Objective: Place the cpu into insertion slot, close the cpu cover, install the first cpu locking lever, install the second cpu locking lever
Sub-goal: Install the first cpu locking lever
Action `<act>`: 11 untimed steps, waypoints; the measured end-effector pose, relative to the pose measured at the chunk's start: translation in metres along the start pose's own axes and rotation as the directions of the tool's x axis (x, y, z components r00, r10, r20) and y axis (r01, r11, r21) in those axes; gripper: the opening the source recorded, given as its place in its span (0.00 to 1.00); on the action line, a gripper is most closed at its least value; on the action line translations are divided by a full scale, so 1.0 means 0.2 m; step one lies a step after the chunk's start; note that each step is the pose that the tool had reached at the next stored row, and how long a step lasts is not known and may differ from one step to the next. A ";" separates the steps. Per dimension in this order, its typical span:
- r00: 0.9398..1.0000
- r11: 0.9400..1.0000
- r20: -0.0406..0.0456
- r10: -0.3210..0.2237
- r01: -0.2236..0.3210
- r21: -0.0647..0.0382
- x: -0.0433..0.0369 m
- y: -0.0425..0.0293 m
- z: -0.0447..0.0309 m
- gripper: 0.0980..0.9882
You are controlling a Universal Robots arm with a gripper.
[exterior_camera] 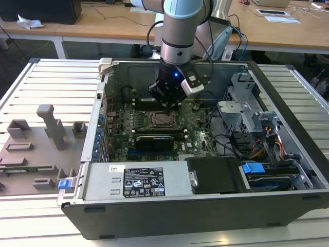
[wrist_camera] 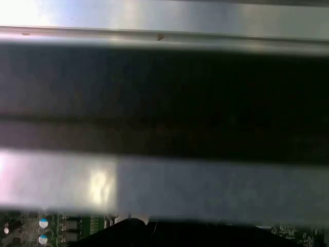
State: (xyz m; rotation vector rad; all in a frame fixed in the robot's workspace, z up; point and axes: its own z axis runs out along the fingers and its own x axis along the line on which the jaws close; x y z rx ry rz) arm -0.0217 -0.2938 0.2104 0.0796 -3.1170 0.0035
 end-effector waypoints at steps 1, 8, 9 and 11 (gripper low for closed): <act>1.000 1.000 0.000 0.000 0.000 0.000 0.003 -0.024 0.000 0.01; 1.000 1.000 0.000 0.000 0.000 0.000 0.017 -0.209 0.001 0.01; 1.000 1.000 0.000 0.000 0.000 0.000 0.018 -0.227 0.001 0.01; 1.000 1.000 0.000 0.000 0.000 0.000 0.019 -0.258 0.002 0.01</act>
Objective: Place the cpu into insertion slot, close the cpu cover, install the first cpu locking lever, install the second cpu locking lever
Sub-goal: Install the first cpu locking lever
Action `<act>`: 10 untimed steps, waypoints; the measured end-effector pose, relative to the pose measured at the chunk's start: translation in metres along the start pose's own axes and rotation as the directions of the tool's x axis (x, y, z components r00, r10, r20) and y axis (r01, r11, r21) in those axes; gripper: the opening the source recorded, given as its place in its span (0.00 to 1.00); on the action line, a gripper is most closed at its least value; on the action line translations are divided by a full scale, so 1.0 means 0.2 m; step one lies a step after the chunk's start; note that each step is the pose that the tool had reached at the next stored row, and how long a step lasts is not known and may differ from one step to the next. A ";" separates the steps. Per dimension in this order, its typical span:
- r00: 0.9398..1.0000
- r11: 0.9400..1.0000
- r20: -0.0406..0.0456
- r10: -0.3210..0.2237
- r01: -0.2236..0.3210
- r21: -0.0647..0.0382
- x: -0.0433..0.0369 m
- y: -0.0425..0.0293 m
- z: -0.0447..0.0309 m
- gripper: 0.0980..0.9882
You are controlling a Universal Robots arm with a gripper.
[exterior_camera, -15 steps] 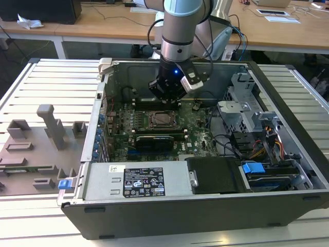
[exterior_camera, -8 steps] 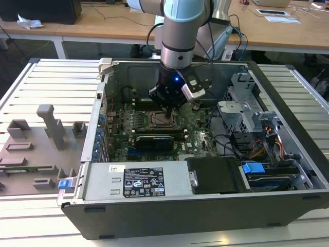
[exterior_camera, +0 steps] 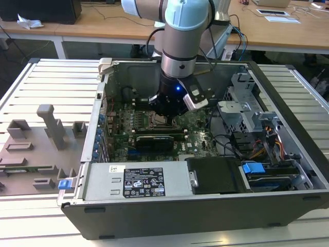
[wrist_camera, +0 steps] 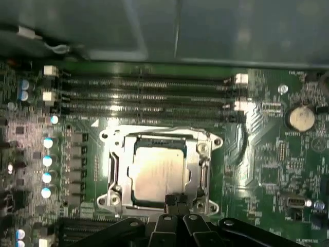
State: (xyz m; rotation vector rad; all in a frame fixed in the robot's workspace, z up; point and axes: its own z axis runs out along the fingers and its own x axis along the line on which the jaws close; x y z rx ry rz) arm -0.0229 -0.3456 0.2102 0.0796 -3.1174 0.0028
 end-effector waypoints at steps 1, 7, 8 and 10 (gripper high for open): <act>1.000 1.000 0.000 0.000 0.000 0.001 0.001 -0.005 -0.001 0.01; 1.000 1.000 0.000 0.000 0.000 0.000 0.005 -0.005 -0.188 0.01; 1.000 1.000 0.000 0.000 0.000 0.000 0.005 -0.005 -0.211 0.01; 1.000 1.000 0.000 0.000 0.000 0.000 0.007 -0.005 -0.280 0.01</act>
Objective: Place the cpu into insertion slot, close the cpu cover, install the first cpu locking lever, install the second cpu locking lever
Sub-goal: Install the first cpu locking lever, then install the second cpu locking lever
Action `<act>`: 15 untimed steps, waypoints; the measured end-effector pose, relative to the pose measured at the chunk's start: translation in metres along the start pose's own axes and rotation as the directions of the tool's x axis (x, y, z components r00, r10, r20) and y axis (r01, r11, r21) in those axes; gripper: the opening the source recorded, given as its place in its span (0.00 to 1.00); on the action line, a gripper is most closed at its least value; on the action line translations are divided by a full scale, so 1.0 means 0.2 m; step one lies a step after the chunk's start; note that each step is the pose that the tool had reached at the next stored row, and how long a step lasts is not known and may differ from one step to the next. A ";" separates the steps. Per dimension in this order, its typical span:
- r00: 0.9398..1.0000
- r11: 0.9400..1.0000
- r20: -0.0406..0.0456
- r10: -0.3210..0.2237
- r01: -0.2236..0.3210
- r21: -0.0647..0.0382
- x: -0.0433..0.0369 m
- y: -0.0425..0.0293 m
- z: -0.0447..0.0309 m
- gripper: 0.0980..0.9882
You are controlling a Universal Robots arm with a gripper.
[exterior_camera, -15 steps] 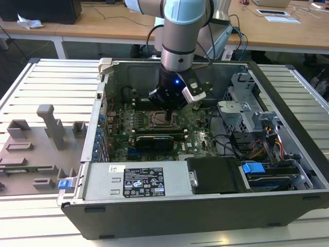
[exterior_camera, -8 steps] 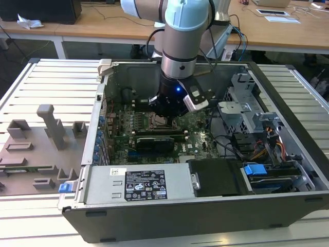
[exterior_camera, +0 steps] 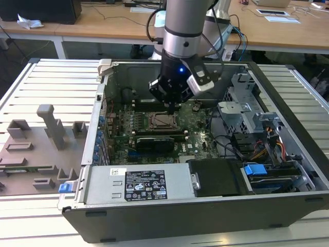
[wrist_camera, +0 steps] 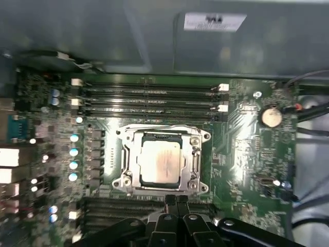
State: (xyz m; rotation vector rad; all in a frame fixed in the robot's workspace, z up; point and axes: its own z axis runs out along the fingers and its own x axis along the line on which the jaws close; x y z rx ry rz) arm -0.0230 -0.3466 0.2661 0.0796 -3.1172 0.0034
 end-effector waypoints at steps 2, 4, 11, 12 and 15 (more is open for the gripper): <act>1.000 1.000 0.000 0.000 0.000 0.000 0.001 0.000 -0.053 0.01; 1.000 1.000 0.000 0.000 0.000 0.000 0.002 0.000 -0.078 0.01; 1.000 1.000 0.000 0.000 0.000 0.000 0.002 0.000 -0.083 0.01; 1.000 1.000 0.000 0.000 0.000 0.000 0.002 0.000 -0.083 0.01; 1.000 1.000 0.000 0.000 0.000 0.000 0.002 0.000 -0.084 0.01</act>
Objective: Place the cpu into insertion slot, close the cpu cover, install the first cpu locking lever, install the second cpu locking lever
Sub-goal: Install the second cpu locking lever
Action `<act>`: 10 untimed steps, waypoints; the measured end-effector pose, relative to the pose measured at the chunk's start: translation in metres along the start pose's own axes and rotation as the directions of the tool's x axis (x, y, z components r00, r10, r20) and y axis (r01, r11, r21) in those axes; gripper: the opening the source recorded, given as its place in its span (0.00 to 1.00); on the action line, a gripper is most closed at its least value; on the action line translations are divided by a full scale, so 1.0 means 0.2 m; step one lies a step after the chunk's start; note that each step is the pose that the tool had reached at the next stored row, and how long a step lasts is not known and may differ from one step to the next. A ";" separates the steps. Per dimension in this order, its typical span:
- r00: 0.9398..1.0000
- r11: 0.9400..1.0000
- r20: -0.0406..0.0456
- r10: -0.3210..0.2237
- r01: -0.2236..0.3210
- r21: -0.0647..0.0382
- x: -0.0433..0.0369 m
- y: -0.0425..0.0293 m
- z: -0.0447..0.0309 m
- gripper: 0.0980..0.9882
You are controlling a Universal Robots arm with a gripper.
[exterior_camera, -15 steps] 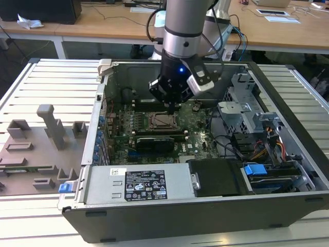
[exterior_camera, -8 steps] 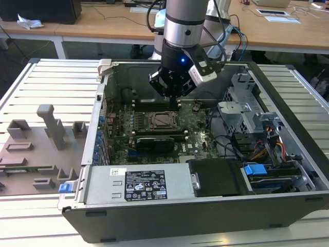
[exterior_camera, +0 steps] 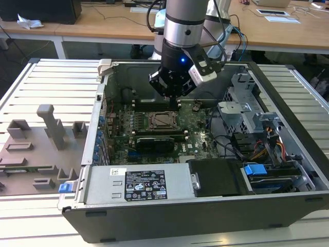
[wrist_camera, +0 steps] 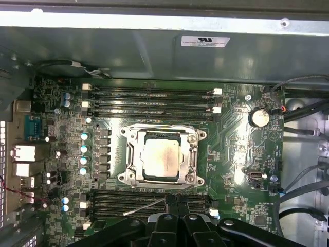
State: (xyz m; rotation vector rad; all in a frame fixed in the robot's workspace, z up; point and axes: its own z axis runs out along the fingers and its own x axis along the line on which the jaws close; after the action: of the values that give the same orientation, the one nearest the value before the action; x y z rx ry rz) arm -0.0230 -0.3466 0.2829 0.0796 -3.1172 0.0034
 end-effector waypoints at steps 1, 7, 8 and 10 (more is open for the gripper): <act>1.000 1.000 0.000 0.000 0.000 0.000 0.000 0.000 0.000 0.01; 1.000 1.000 -0.001 0.000 0.000 0.000 -0.017 -0.001 0.002 0.01; 1.000 1.000 -0.001 0.000 0.000 0.000 -0.018 -0.004 0.005 0.01; 1.000 1.000 -0.003 0.000 0.000 0.000 -0.023 -0.008 0.013 0.01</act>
State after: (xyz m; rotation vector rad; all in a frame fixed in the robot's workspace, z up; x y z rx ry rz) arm -0.0184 -0.3480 0.2803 0.0795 -3.1143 0.0028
